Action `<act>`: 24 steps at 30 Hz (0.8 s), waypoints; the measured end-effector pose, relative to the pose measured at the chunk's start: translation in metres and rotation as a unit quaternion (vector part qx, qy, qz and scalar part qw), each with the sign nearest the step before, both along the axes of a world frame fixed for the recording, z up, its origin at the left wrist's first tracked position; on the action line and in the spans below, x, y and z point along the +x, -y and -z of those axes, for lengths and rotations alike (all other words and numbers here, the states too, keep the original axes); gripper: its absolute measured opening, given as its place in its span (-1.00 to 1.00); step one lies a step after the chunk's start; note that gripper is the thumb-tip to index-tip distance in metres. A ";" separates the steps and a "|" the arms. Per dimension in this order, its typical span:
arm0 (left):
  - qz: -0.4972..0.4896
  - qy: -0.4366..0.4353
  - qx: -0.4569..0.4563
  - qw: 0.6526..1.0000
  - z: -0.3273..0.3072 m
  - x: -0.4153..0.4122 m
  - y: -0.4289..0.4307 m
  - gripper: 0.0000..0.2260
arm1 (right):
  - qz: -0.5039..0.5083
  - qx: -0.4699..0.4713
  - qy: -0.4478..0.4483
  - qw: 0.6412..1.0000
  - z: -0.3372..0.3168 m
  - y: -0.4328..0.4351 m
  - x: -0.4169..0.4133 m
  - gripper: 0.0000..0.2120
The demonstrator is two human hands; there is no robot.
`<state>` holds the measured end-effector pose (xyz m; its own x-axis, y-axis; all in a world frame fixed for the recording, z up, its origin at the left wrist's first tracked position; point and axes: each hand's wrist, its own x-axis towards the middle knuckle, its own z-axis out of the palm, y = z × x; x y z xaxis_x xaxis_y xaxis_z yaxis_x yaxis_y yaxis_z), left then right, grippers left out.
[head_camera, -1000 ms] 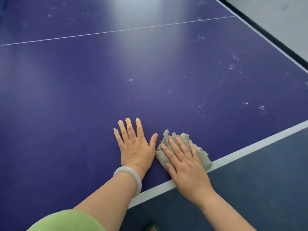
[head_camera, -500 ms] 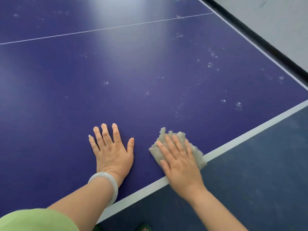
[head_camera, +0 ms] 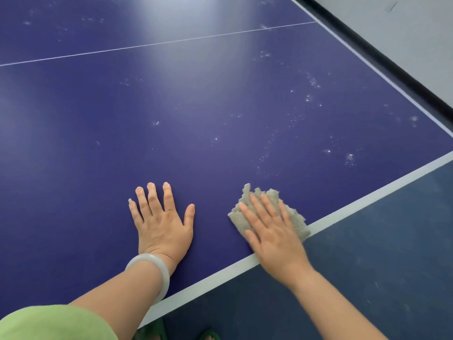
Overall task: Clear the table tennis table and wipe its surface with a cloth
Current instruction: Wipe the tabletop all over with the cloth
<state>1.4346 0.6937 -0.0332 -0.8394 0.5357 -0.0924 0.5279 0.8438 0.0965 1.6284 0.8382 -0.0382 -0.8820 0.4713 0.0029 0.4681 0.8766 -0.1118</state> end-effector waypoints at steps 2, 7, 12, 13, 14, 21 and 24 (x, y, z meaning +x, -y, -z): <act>-0.001 0.000 0.000 1.000 0.000 0.000 0.000 -0.24 | 0.078 0.008 -0.002 0.997 -0.001 -0.031 0.021 -0.47; 0.002 0.002 -0.006 1.000 0.001 0.001 0.000 -0.30 | 0.370 -0.017 0.021 0.928 -0.007 -0.057 0.021 -0.49; -0.001 0.013 -0.003 1.000 0.000 0.001 0.000 -0.26 | 0.165 0.010 0.028 0.986 -0.007 0.014 -0.030 -0.43; -0.001 0.013 0.000 1.000 -0.001 0.001 -0.001 -0.25 | 0.099 0.008 0.032 0.995 -0.005 0.025 -0.036 -0.44; 0.000 0.013 0.001 1.000 -0.001 0.002 -0.001 -0.25 | 0.037 0.007 0.033 0.999 -0.003 0.031 -0.041 -0.45; -0.003 0.011 -0.030 0.999 -0.002 0.000 -0.001 -0.27 | 0.112 -0.013 0.061 0.992 -0.009 -0.077 -0.024 -0.45; -0.003 0.013 -0.029 0.999 -0.003 0.001 -0.001 -0.28 | 0.322 -0.046 0.038 0.945 -0.013 -0.090 -0.028 -0.46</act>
